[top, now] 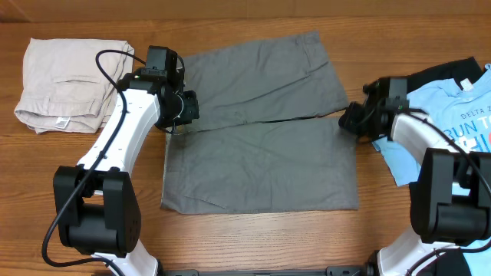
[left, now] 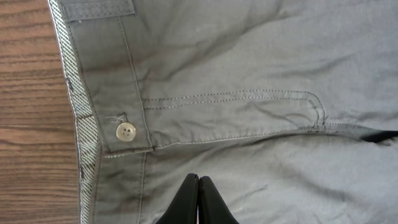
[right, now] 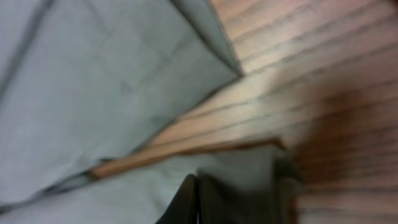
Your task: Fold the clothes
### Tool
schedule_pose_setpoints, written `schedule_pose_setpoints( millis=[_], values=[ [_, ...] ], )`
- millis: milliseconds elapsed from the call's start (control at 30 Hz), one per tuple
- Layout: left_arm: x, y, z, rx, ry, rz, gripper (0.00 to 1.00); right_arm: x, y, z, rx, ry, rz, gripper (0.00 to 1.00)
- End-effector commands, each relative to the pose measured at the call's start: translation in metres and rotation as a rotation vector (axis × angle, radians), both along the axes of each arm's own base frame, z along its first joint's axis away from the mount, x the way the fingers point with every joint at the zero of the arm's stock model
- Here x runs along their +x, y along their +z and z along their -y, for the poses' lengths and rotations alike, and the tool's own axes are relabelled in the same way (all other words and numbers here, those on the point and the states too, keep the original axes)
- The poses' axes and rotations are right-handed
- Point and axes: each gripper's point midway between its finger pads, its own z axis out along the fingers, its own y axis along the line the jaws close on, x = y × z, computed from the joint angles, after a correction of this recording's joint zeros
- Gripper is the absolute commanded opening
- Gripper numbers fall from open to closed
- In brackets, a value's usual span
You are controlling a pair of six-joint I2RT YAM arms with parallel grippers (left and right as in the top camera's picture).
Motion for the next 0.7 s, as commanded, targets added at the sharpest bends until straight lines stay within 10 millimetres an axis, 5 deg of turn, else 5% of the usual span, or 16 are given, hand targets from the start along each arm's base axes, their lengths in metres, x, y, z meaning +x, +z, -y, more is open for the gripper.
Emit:
schedule_pose_setpoints(
  millis=[0, 133, 267, 433, 667],
  values=[
    [0.001, -0.005, -0.002, 0.014, 0.007, -0.005, 0.04, 0.043, 0.07, -0.011, 0.074, 0.051, 0.161, 0.04],
    [0.002, -0.004, -0.002, 0.013, 0.007, 0.0, 0.04, 0.06, 0.084, -0.013, 0.057, 0.058, 0.227, 0.04],
    [0.005, -0.003, -0.002, 0.012, 0.007, 0.012, 0.04, 0.068, 0.056, -0.018, 0.03, 0.064, 0.204, 0.04],
    [0.004, -0.003, -0.002, 0.012, 0.007, 0.011, 0.07, 0.07, -0.003, -0.031, 0.042, 0.045, 0.102, 0.04],
    [0.006, -0.005, -0.011, 0.063, 0.022, 0.017, 0.09, 0.04, -0.039, 0.008, -0.143, -0.068, -0.081, 0.04]
  ],
)
